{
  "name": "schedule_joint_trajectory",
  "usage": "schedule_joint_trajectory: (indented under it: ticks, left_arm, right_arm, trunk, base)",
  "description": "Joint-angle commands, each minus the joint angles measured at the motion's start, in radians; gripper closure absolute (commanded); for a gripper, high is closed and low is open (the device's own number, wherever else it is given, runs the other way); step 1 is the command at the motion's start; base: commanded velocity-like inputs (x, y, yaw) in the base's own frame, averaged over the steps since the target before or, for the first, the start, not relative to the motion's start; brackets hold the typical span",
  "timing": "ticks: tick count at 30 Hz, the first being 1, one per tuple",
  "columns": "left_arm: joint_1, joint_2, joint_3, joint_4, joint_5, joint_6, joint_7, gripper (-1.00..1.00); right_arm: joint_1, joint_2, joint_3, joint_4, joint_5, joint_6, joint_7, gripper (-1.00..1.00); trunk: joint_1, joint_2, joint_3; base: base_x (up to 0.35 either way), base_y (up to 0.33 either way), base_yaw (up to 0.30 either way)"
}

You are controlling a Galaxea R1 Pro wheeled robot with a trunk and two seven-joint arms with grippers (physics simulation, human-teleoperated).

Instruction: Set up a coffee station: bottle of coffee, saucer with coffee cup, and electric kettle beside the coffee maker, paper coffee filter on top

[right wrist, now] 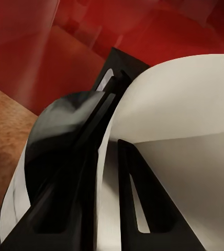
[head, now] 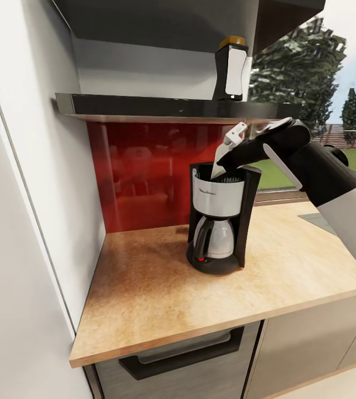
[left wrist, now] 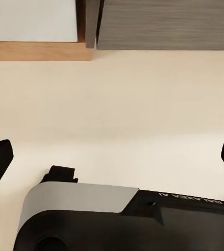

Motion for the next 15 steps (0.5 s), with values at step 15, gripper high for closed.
schedule_joint_trajectory:
  ticks: [15]
  left_arm:
    - [0.000, -0.051, 0.007, -0.017, 0.004, -0.047, -0.005, -1.00]
  right_arm:
    - [-0.001, 0.002, 0.001, -0.008, -0.006, 0.049, -0.032, 1.00]
  trunk:
    - [0.000, -0.001, -0.001]
  base:
    - [0.000, 0.000, 0.000]
